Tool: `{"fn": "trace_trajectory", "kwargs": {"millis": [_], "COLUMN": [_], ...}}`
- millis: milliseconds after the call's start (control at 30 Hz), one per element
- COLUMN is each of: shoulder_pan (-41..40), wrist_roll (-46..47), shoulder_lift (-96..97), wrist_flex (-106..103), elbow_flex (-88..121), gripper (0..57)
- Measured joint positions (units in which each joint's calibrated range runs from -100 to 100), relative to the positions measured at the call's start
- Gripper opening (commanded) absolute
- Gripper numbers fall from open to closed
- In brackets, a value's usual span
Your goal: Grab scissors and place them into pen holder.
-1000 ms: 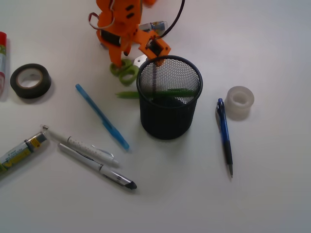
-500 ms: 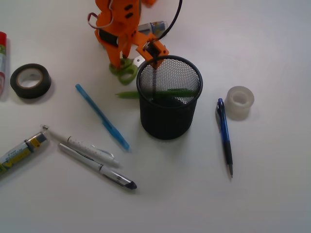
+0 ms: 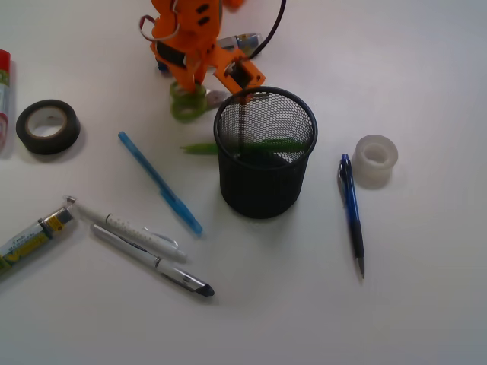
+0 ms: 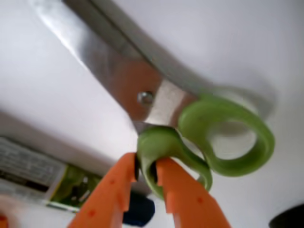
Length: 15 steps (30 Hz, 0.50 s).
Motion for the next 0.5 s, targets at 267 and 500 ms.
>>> {"fn": "trace_trajectory", "kwargs": {"millis": [267, 500], "shoulder_pan": [1.0, 1.7], "wrist_roll": [1.7, 5.6], "shoulder_lift": [-23.3, -36.8], "wrist_flex": [10.7, 7.2], "elbow_flex": [-6.1, -6.8], "gripper": [0.3, 0.3]}}
